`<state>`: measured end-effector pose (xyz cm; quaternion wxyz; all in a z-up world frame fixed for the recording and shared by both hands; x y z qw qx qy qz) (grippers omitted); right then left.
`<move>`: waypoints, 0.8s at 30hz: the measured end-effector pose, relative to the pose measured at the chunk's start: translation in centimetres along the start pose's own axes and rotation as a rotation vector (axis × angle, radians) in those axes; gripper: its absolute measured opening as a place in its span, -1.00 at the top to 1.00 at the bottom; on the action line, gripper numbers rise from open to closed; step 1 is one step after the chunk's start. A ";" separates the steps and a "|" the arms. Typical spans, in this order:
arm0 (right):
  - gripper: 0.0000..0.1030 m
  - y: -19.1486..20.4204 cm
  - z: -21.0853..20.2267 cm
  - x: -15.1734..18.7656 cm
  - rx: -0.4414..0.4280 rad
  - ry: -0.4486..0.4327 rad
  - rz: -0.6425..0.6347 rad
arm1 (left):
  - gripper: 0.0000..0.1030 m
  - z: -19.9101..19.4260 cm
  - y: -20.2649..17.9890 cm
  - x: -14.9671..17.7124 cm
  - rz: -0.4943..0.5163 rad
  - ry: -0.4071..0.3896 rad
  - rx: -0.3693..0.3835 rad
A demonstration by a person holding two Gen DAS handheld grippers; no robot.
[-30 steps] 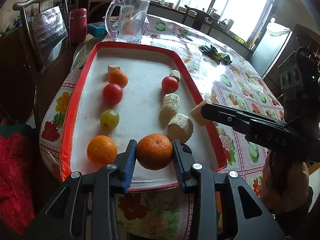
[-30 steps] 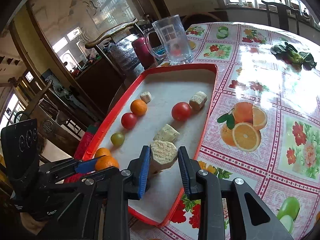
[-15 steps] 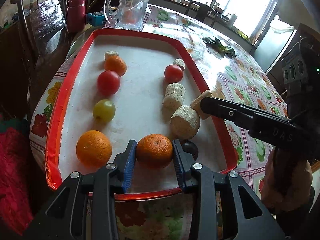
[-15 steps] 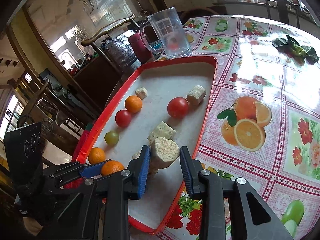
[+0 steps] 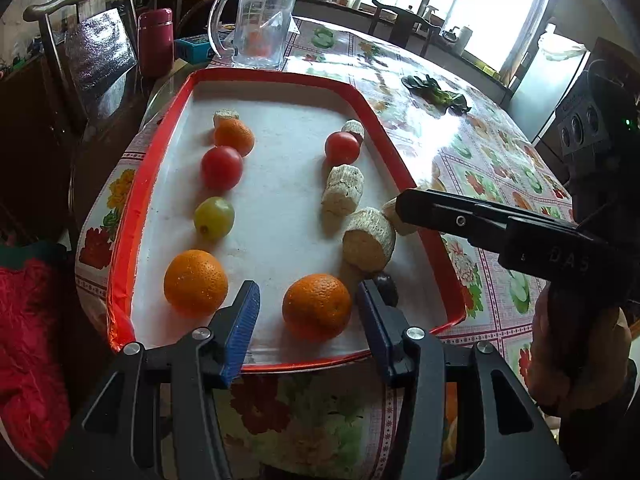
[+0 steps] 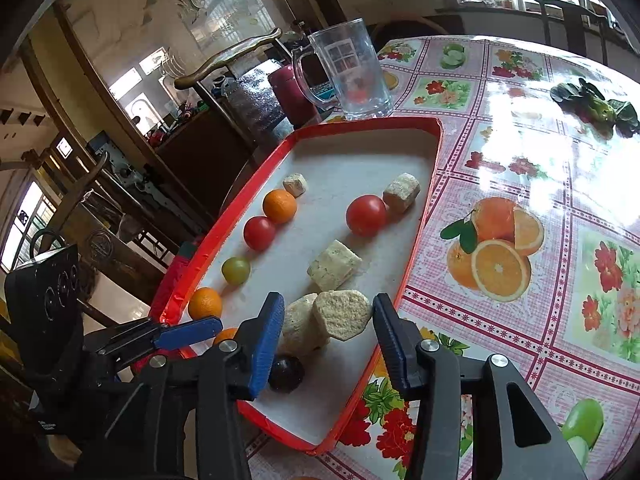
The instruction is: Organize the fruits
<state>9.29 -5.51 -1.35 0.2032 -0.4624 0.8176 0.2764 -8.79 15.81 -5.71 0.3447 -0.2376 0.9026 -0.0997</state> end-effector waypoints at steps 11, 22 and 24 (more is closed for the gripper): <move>-0.07 -0.1 -2.4 0.3 -0.024 -0.040 -0.019 | -0.14 -2.3 -0.7 1.1 0.034 -0.039 -0.011; -0.36 -0.4 -5.0 1.1 -0.044 -0.067 -0.109 | -0.40 -4.1 -1.2 2.3 0.056 -0.064 -0.030; -0.44 -0.4 -5.6 1.2 -0.040 -0.072 -0.148 | -0.45 -4.7 -1.3 2.6 0.058 -0.077 -0.034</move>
Point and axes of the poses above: each gripper's, at about its wrist camera, not at the fingertips, and z roughly the way its jaws point, y to its left, x to its underside, the point moved 3 cm from there along z, roughly the way its jaws point, and after that the axes turned 9 degrees about x, right-handed, at the moved point
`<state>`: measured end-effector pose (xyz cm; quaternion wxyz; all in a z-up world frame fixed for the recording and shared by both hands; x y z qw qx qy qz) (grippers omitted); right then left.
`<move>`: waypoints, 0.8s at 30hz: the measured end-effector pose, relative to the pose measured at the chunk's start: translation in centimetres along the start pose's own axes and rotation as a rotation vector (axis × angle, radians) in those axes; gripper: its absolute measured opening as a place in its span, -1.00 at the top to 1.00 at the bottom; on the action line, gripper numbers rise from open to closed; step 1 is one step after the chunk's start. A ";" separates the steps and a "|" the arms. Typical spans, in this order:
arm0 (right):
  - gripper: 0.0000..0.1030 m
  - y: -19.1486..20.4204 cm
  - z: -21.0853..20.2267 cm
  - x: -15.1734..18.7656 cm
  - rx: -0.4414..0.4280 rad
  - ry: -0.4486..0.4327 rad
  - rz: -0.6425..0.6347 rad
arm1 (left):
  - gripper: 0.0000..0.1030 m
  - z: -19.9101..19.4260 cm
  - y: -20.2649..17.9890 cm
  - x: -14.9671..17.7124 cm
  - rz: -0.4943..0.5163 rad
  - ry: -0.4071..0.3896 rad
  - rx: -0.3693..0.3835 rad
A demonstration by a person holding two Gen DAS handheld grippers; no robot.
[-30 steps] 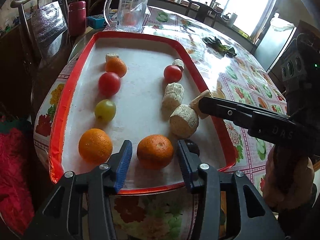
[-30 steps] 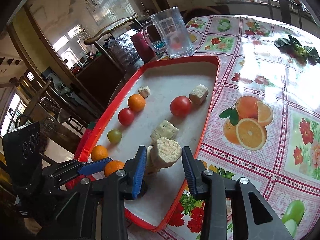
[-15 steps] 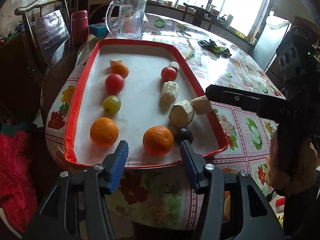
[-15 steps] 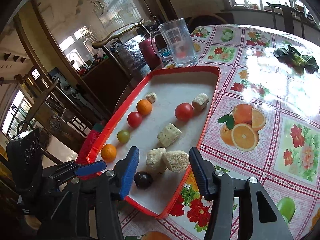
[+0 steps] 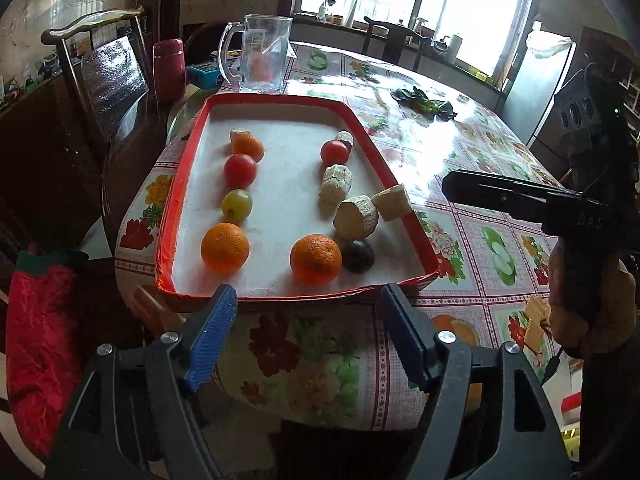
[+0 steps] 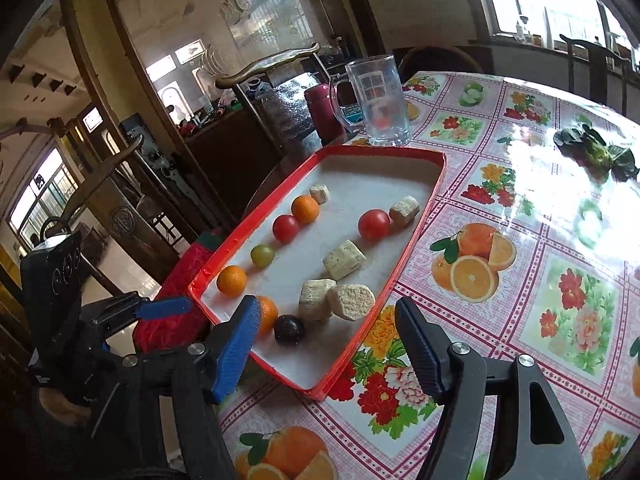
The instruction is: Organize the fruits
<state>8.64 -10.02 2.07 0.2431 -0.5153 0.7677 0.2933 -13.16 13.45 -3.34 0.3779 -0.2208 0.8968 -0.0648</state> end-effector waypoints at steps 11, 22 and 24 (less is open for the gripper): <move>-0.71 1.6 -1.3 1.6 -0.040 0.027 -0.269 | -0.52 -1.8 -0.8 1.5 0.030 -0.009 -0.053; -0.76 3.7 -1.8 3.9 -0.109 0.046 -0.445 | -0.60 -3.5 -0.7 1.5 0.018 -0.052 -0.098; -0.77 4.1 -1.9 4.1 -0.122 0.039 -0.464 | -0.60 -3.7 -1.0 1.4 0.032 -0.057 -0.114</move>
Point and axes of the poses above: each gripper's, at about its wrist camera, not at the fingertips, and z roughly the way its jaws point, y to its left, x to its underside, the point moved 3 cm from there along z, roughly the way its jaws point, and after that the axes turned 9 degrees about x, right-handed, at the moved point
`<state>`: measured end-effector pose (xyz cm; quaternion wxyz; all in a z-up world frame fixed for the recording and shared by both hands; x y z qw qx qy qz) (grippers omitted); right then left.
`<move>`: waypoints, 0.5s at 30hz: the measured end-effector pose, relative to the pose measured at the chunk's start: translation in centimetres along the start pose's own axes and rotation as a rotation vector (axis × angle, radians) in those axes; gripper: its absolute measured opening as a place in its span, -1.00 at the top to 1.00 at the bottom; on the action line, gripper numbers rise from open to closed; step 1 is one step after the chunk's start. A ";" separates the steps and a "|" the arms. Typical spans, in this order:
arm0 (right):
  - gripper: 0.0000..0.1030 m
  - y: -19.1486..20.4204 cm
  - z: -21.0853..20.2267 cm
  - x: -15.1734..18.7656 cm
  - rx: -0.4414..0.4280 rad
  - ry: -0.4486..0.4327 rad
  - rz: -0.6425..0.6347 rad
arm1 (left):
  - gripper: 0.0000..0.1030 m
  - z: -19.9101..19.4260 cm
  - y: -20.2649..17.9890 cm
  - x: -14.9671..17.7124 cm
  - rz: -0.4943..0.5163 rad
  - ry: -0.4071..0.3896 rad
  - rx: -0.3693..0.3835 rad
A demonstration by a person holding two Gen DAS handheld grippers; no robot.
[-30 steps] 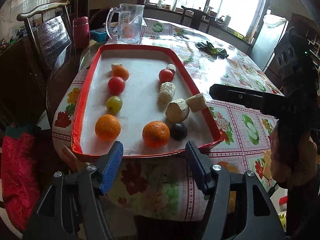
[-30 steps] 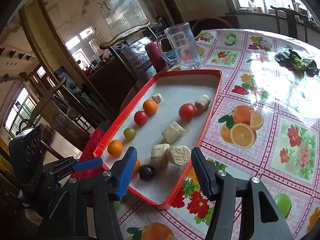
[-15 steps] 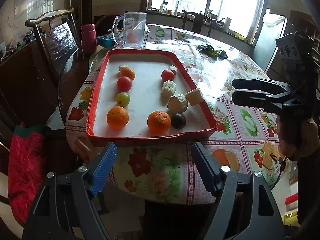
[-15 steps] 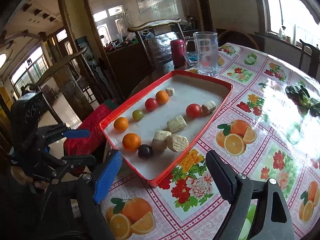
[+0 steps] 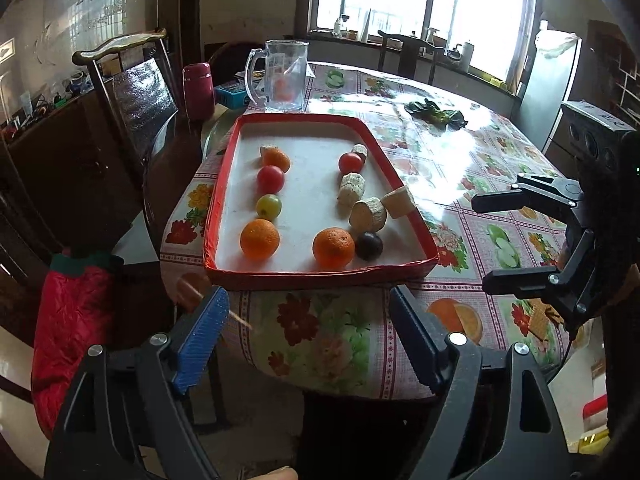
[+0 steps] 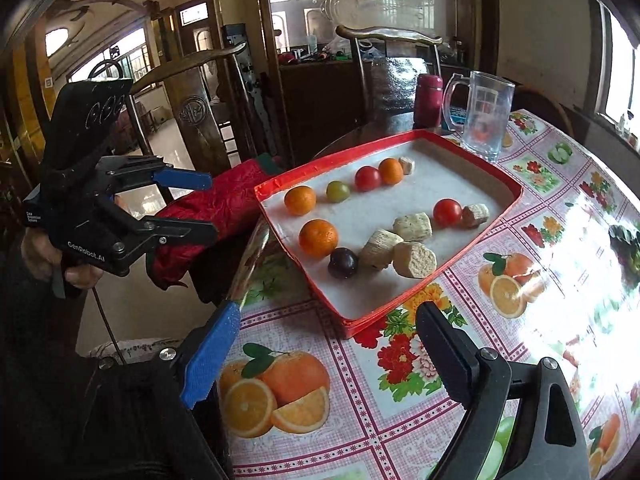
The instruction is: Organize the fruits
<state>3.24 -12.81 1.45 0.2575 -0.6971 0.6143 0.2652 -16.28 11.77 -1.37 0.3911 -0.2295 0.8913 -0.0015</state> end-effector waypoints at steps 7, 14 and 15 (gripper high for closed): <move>-0.78 1.0 0.3 0.0 -0.002 0.005 -0.062 | -0.60 -0.4 -0.7 -0.2 0.033 -0.022 -0.030; -0.79 1.0 0.5 0.0 -0.003 0.006 -0.070 | -0.60 -0.9 -0.9 -0.3 0.047 -0.047 -0.051; -0.79 1.0 0.5 0.0 -0.003 0.004 -0.070 | -0.60 -0.9 -0.9 -0.2 0.049 -0.048 -0.051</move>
Point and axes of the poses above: each gripper's, at about its wrist camera, not at the fingertips, and z roughly the way its jaws point, y to its left, x to its underside, the point moved 3 cm from there along z, roughly the way its jaws point, and after that the axes turned 9 degrees about x, right-handed, at the moved point
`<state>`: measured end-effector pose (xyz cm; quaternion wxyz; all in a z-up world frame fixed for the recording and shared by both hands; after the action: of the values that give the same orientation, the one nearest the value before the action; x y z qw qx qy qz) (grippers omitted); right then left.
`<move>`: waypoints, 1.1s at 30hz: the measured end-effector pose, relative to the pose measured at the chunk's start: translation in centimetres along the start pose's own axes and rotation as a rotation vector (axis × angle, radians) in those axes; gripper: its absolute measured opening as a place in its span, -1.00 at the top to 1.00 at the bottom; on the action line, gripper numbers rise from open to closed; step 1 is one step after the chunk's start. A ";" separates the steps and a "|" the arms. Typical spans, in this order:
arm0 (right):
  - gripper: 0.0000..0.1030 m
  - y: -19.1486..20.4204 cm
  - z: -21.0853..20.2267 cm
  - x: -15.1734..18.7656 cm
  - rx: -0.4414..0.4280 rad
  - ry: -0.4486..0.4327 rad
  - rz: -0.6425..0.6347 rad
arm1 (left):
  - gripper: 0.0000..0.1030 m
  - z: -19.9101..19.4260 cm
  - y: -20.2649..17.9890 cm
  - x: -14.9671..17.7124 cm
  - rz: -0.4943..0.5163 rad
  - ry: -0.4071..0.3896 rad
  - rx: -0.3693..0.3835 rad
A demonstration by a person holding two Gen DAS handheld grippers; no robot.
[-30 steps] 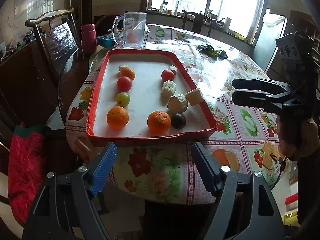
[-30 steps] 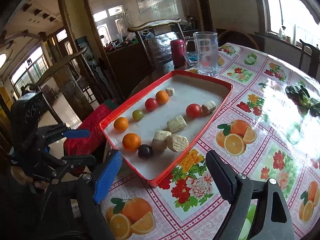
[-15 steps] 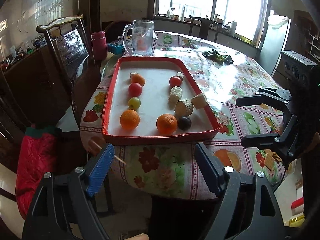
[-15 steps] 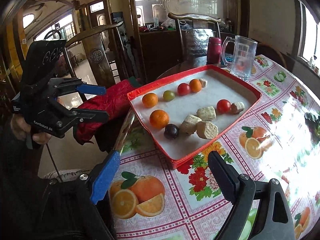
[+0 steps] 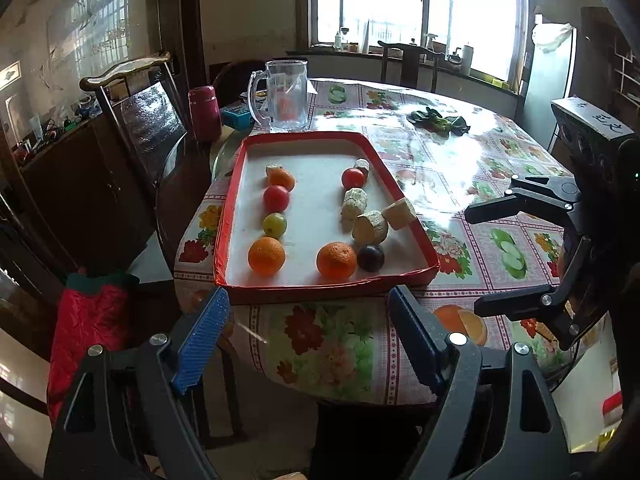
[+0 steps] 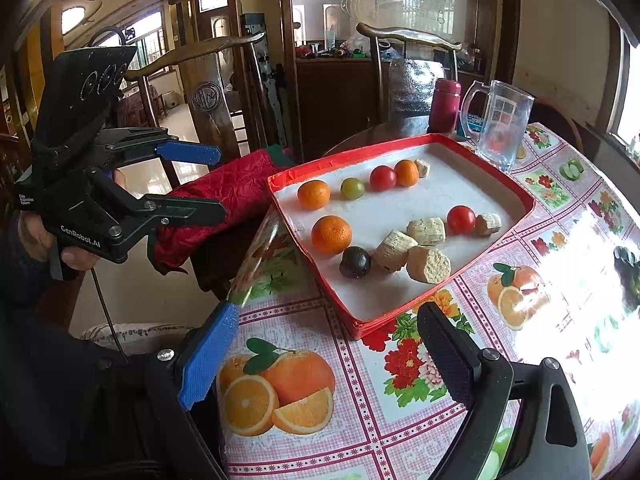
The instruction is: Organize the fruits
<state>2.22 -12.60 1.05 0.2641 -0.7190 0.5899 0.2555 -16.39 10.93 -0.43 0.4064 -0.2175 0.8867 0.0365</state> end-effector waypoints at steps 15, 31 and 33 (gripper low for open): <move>-0.79 -0.1 0.2 0.2 0.014 -0.001 0.002 | -0.60 -0.1 -0.6 0.0 0.034 -0.014 0.010; -0.79 -0.1 0.3 -0.2 0.023 -0.017 0.012 | -0.64 -0.5 -0.4 0.1 0.025 -0.045 0.031; -0.79 -0.1 0.4 -0.2 0.025 -0.017 0.012 | -0.64 -0.5 -0.3 0.1 0.022 -0.047 0.034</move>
<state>2.24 -12.18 0.96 0.2767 -0.7098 0.5951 0.2559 -16.65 10.50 -0.18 0.4301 -0.1998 0.8798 0.0310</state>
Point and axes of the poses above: each gripper's, at about its wrist camera, not at the fingertips, and z roughly the way its jaws point, y to its left, x to its underside, the point moved 3 cm from there along z, roughly the way its jaws point, and after that the axes turned 9 degrees about x, right-handed, at the moved point
